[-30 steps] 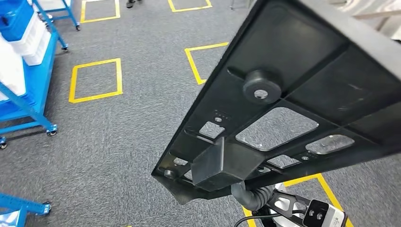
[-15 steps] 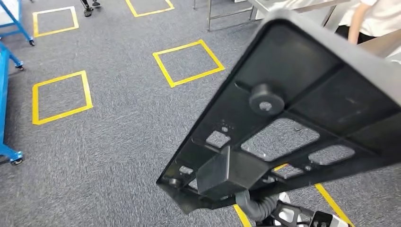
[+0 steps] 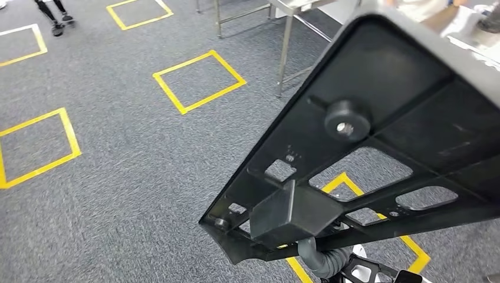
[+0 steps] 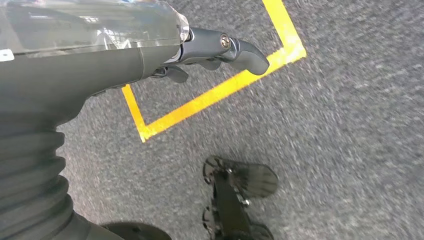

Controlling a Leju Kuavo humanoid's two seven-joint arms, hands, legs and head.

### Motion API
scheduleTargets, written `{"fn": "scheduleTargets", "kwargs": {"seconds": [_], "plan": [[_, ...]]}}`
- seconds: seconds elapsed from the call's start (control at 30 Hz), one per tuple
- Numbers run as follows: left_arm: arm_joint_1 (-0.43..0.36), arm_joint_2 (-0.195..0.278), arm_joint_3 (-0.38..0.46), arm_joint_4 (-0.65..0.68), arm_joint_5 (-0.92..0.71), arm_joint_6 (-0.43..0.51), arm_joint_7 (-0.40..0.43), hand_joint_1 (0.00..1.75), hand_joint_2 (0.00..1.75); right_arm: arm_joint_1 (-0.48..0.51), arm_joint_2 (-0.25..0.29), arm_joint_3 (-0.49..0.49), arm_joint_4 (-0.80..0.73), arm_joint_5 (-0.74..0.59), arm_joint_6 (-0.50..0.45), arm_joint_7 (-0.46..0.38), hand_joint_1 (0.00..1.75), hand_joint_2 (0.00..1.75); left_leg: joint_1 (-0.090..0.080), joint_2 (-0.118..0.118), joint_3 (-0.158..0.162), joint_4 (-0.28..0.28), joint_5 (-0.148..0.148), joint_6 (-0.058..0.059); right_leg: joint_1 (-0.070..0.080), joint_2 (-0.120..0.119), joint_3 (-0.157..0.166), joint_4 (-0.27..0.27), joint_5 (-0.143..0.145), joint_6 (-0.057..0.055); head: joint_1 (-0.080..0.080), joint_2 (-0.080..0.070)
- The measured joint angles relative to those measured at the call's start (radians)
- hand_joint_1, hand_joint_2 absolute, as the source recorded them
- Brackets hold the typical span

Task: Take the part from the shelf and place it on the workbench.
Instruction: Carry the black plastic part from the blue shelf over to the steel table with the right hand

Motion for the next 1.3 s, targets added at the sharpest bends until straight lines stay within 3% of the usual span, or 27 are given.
{"fn": "scheduleTargets", "kwargs": {"seconds": [0.07,0.13,0.17,0.2,0.23,0.3,0.33,0.37,0.43,0.5,0.57,0.63,0.7,0.73,0.77,0.8,0.87,0.93,1.0,1.07,1.13,1.2,1.23,1.27,1.3], "plan": [[-0.002,0.002,0.003,0.000,0.001,-0.001,-0.001,0.00,1.75,0.000,0.001,0.000,-0.005,-0.001,-0.003,0.000,1.75,1.75,0.003,-0.038,-0.014,0.045,-0.032,-0.009,-0.007,0.022,0.008,-0.012,0.007,-0.012,0.000,0.000],[0.001,0.003,0.008,0.000,0.003,-0.002,-0.001,0.00,1.75,0.002,0.003,0.000,-0.008,-0.001,-0.002,0.000,1.75,1.75,0.007,-0.087,-0.069,0.165,-0.093,-0.014,-0.010,0.044,0.012,-0.016,0.009,-0.020,0.000,0.000],[0.004,0.004,0.010,0.000,0.003,-0.001,-0.001,0.00,1.75,0.005,0.004,0.000,-0.008,0.000,-0.001,0.000,1.75,1.75,0.007,-0.096,-0.102,0.228,-0.116,-0.016,-0.009,0.057,0.012,-0.015,0.008,-0.021,0.000,0.000],[0.006,0.005,0.011,0.000,0.003,-0.001,-0.001,0.00,1.75,0.008,0.006,0.000,-0.008,0.001,0.000,0.000,1.75,1.75,0.007,-0.100,-0.125,0.267,-0.122,-0.018,-0.009,0.072,0.013,-0.014,0.008,-0.022,0.000,0.000],[0.008,0.006,0.012,0.000,0.003,0.000,-0.001,0.00,1.75,0.010,0.008,0.000,-0.008,0.001,0.001,0.000,1.75,1.75,0.007,-0.102,-0.133,0.271,-0.107,-0.019,-0.008,0.087,0.014,-0.013,0.007,-0.021,0.000,0.000],[0.008,0.007,0.013,0.000,0.003,0.000,0.000,0.00,1.75,0.011,0.013,0.000,-0.008,0.002,0.002,0.000,1.75,1.75,0.009,-0.113,-0.096,0.169,-0.032,-0.017,-0.009,0.115,0.017,-0.009,0.004,-0.017,0.000,0.000],[0.007,0.008,0.013,0.000,0.002,0.000,0.000,0.00,1.75,0.011,0.016,0.000,-0.008,0.002,0.002,0.000,1.75,1.75,0.010,-0.133,-0.068,0.103,-0.003,-0.014,-0.009,0.128,0.017,-0.006,0.001,-0.013,0.000,0.000],[0.007,0.008,0.013,0.000,0.001,0.000,0.000,0.00,1.75,0.010,0.019,0.000,-0.008,0.002,0.002,0.000,1.75,1.75,0.011,-0.152,-0.045,0.049,0.016,-0.010,-0.009,0.139,0.016,-0.002,-0.001,-0.009,0.000,0.000],[0.006,0.009,0.013,0.000,-0.001,0.000,0.000,0.00,1.75,0.010,0.023,0.000,-0.008,0.002,0.002,0.000,1.75,1.75,0.010,-0.174,-0.027,0.010,0.016,-0.001,-0.010,0.159,0.009,0.003,-0.001,0.002,0.000,0.000],[0.003,0.009,0.013,0.000,-0.003,-0.001,0.000,0.00,1.75,0.011,0.024,-0.001,-0.008,0.002,0.004,0.000,1.75,1.75,0.010,-0.158,-0.025,0.003,0.020,0.011,-0.013,0.168,0.004,0.002,0.000,0.015,0.000,0.000],[0.000,0.007,0.013,0.000,-0.008,-0.002,0.000,0.00,1.75,0.008,0.024,-0.003,-0.008,0.002,0.008,0.000,1.75,1.75,0.012,-0.137,-0.022,-0.004,0.024,0.026,-0.012,0.127,-0.012,0.036,-0.022,0.025,0.000,0.000],[0.003,0.007,0.013,0.000,-0.011,-0.003,0.000,0.00,1.75,0.004,0.024,-0.004,-0.008,0.001,0.013,0.000,1.75,1.75,0.010,-0.113,-0.020,-0.007,0.024,0.034,-0.012,0.068,-0.067,0.146,-0.080,0.033,0.000,0.000],[0.006,0.008,0.013,0.000,-0.012,-0.003,0.000,0.00,1.75,0.005,0.024,-0.007,-0.008,0.001,0.016,0.000,1.75,1.75,0.007,-0.087,-0.020,-0.006,0.021,0.037,-0.016,0.050,-0.130,0.266,-0.123,0.039,0.000,0.000],[0.006,0.008,0.013,0.000,-0.012,-0.003,0.000,0.00,1.75,0.006,0.024,-0.008,-0.008,0.001,0.017,0.000,1.75,1.75,0.006,-0.074,-0.019,-0.006,0.019,0.036,-0.018,0.047,-0.141,0.286,-0.120,0.040,0.000,0.000],[0.006,0.008,0.013,0.000,-0.012,-0.003,0.000,0.00,1.75,0.006,0.024,-0.009,-0.008,0.001,0.017,0.000,1.75,1.75,0.006,-0.062,-0.017,-0.006,0.017,0.035,-0.018,0.043,-0.131,0.264,-0.098,0.039,0.000,0.000],[0.004,0.007,0.013,0.000,-0.012,-0.003,0.000,0.00,1.75,0.006,0.024,-0.009,-0.008,0.001,0.017,0.000,1.75,1.75,0.006,-0.051,-0.013,-0.006,0.015,0.033,-0.018,0.034,-0.102,0.208,-0.064,0.036,0.000,0.000],[0.003,0.007,0.013,0.000,-0.012,-0.005,0.001,0.00,1.75,0.005,0.024,-0.010,-0.008,0.001,0.017,0.000,1.75,1.75,0.003,-0.031,-0.005,-0.006,0.008,0.026,-0.008,-0.015,-0.030,0.069,-0.010,0.023,0.000,0.000],[0.002,0.006,0.013,0.000,-0.012,-0.007,0.001,0.00,1.75,0.004,0.023,-0.010,-0.009,0.001,0.018,0.000,1.75,1.75,0.000,-0.012,0.002,-0.005,0.001,0.015,0.003,-0.042,0.000,0.004,0.003,0.011,0.000,0.000],[-0.002,0.006,0.013,0.000,-0.012,-0.007,0.002,0.00,1.75,0.004,0.023,-0.012,-0.010,0.001,0.017,0.000,1.75,1.75,-0.001,0.006,0.008,-0.008,-0.003,0.005,0.004,-0.019,-0.001,-0.001,0.004,0.001,0.000,0.000],[-0.005,0.006,0.013,0.000,-0.014,-0.007,0.003,0.00,1.75,0.001,0.023,-0.015,-0.011,0.002,0.015,0.000,1.75,1.75,0.001,-0.019,0.007,0.013,-0.022,-0.005,-0.002,0.005,0.004,-0.010,0.009,-0.009,0.000,0.000],[-0.003,0.005,0.013,0.000,-0.016,-0.008,0.005,0.00,1.75,-0.005,0.023,-0.016,-0.010,0.002,0.014,0.000,1.75,1.75,0.005,-0.073,-0.035,0.112,-0.078,-0.010,-0.007,0.029,0.009,-0.016,0.012,-0.017,0.000,0.000],[0.003,0.004,0.013,0.000,-0.016,-0.007,0.008,0.00,1.75,-0.007,0.023,-0.017,-0.007,0.002,0.012,0.000,1.75,1.75,0.006,-0.097,-0.101,0.240,-0.128,-0.013,-0.007,0.057,0.009,-0.015,0.011,-0.021,0.000,0.000],[0.005,0.004,0.013,0.000,-0.016,-0.007,0.009,0.00,1.75,-0.007,0.023,-0.017,-0.004,0.002,0.011,0.000,1.75,1.75,0.006,-0.100,-0.120,0.270,-0.129,-0.014,-0.006,0.071,0.010,-0.015,0.011,-0.022,0.000,0.000],[0.006,0.004,0.013,0.000,-0.016,-0.007,0.010,0.00,1.75,-0.007,0.022,-0.017,-0.002,0.001,0.010,0.000,1.75,1.75,0.006,-0.101,-0.122,0.263,-0.109,-0.014,-0.006,0.086,0.012,-0.014,0.011,-0.021,0.000,0.000],[0.005,0.004,0.013,0.000,-0.016,-0.007,0.011,0.00,1.75,-0.007,0.022,-0.017,0.000,0.000,0.010,0.000,1.75,1.75,0.006,-0.105,-0.107,0.218,-0.073,-0.013,-0.006,0.101,0.013,-0.012,0.010,-0.020,0.000,0.000]]}}
